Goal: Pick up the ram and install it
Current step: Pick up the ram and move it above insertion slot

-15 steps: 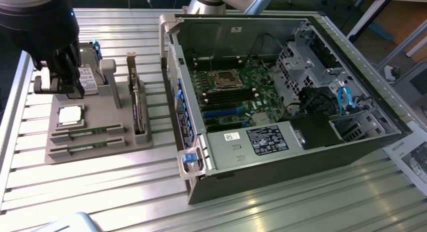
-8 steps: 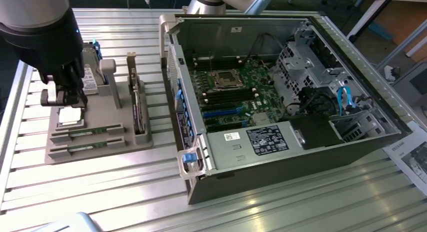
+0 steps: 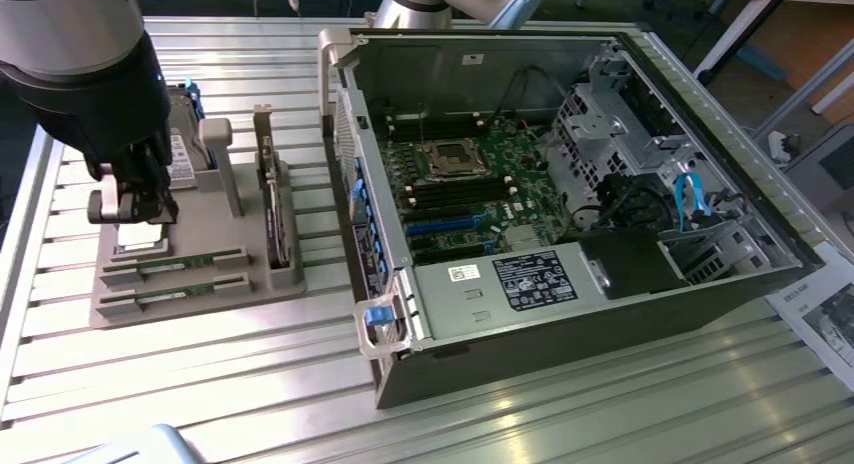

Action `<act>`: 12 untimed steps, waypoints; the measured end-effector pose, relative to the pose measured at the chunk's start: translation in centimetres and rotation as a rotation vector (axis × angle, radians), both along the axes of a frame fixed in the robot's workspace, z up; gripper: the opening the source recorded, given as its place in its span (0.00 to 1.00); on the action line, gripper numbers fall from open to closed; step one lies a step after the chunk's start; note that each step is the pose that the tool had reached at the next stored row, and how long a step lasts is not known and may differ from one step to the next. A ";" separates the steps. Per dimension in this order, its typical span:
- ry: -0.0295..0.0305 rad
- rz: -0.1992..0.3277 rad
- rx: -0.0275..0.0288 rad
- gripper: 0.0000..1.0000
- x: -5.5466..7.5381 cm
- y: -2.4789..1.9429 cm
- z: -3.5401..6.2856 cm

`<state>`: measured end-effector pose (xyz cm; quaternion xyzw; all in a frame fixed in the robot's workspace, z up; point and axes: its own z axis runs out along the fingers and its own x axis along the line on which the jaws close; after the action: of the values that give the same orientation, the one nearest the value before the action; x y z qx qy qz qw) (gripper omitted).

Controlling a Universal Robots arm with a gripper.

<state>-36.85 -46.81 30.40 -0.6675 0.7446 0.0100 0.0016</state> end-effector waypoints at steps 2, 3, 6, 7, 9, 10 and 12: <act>-0.0001 0.000 0.0000 0.10 0.0 -0.08 -0.35; -0.0001 0.001 0.0001 0.10 0.0 -0.15 -0.67; 0.0000 0.001 0.0001 0.10 0.0 -0.30 -1.34; 0.0000 0.002 0.0000 0.10 0.0 -0.37 -1.58; 0.0001 0.002 -0.0001 0.10 0.0 -0.40 -1.78; 0.0001 0.002 -0.0001 0.10 0.0 -0.40 -1.79; 0.0001 0.002 -0.0001 0.10 0.0 -0.40 -1.79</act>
<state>-36.86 -47.21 28.61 -0.6682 0.7439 0.0100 0.0016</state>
